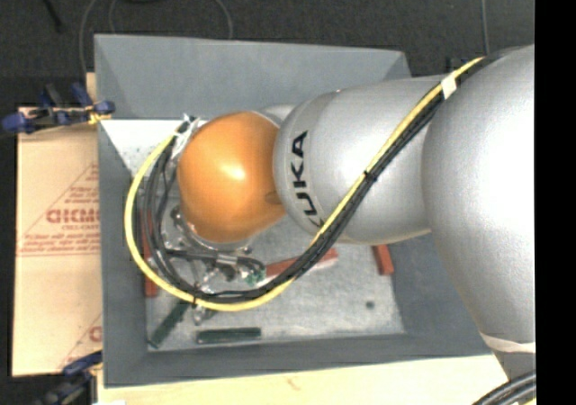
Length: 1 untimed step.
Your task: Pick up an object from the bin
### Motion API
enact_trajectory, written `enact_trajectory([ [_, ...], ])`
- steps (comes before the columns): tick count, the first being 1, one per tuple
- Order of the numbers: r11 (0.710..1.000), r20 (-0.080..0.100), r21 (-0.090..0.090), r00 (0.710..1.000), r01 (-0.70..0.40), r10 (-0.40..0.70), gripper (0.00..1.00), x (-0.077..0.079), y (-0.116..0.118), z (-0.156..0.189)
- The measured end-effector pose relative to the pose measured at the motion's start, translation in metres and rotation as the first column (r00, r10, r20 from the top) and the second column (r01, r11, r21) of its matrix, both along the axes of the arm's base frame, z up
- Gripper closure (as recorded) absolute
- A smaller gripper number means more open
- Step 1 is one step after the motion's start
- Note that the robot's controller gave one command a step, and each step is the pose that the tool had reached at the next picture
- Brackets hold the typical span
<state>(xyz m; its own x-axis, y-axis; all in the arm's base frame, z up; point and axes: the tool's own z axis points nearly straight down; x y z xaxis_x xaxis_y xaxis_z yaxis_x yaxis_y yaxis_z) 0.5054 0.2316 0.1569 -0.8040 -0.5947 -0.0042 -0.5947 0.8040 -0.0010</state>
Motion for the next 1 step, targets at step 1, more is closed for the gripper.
enact_trajectory([
  [1, 0.984, 0.005, 0.001, 0.984, -0.177, 0.177, 0.00, -0.0256, -0.0106, -0.0733],
])
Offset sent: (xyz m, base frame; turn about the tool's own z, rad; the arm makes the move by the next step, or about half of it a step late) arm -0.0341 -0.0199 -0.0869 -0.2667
